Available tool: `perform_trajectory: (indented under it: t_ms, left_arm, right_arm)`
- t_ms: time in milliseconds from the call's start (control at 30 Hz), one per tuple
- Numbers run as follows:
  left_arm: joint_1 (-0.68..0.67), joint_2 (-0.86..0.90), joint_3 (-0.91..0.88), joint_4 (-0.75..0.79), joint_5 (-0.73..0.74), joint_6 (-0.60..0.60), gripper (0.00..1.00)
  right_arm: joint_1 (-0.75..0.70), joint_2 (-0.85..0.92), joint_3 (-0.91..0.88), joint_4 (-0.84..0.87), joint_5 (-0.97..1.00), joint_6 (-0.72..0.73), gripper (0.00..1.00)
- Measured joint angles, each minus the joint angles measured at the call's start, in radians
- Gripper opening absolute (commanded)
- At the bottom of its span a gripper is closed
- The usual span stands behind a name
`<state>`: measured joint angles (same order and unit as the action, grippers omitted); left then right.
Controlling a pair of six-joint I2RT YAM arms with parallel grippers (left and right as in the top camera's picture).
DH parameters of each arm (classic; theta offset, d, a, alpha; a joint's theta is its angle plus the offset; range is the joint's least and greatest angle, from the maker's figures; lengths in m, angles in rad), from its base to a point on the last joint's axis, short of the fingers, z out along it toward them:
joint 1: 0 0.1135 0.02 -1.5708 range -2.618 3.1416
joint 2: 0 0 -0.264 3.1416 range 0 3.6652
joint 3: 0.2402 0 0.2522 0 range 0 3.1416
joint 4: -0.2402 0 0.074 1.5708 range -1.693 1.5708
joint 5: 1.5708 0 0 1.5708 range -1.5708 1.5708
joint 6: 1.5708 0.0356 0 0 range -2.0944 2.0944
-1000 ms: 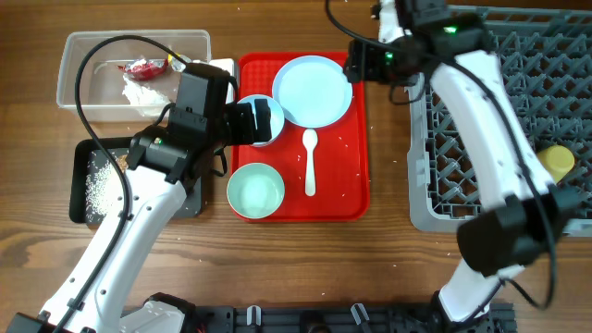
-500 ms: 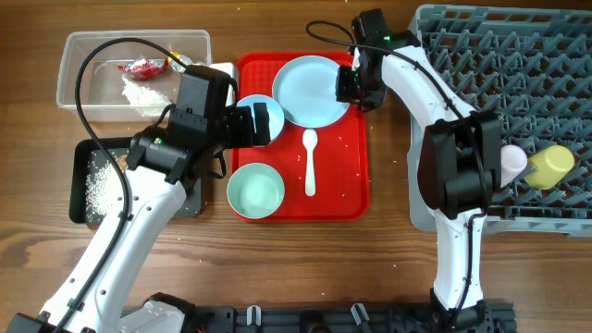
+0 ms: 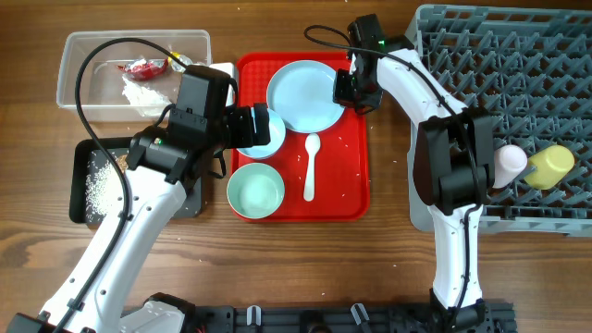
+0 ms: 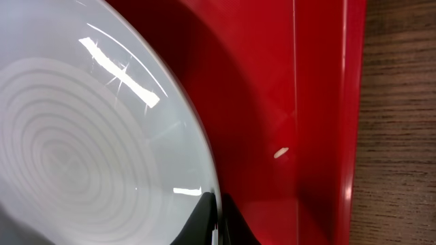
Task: Sort waste into correct bins and load items into the dishwasher rack
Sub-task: 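Lift the light-blue plate and stand it upright in the dish rack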
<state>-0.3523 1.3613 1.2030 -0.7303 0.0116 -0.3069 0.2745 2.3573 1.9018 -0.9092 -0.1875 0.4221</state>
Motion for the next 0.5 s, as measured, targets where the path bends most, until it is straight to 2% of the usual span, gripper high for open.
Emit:
perform_trajectory:
  t_ms: [200,400,500]
  left_arm:
    - [0.000,0.000,0.000,0.000,0.000,0.000,1.00]
    - [0.000,0.000,0.000,0.000,-0.019,-0.003,0.99]
    - [0.000,0.000,0.000,0.003,-0.037,-0.004,0.99]
  right_arm:
    - [-0.048,-0.053,0.018,-0.049,0.022,-0.048,0.04]
    - [-0.224,-0.433,0.055,-0.053,0.208,-0.167,0.04]
    - [-0.317,-0.572,0.071,-0.044,0.459,-0.271,0.04]
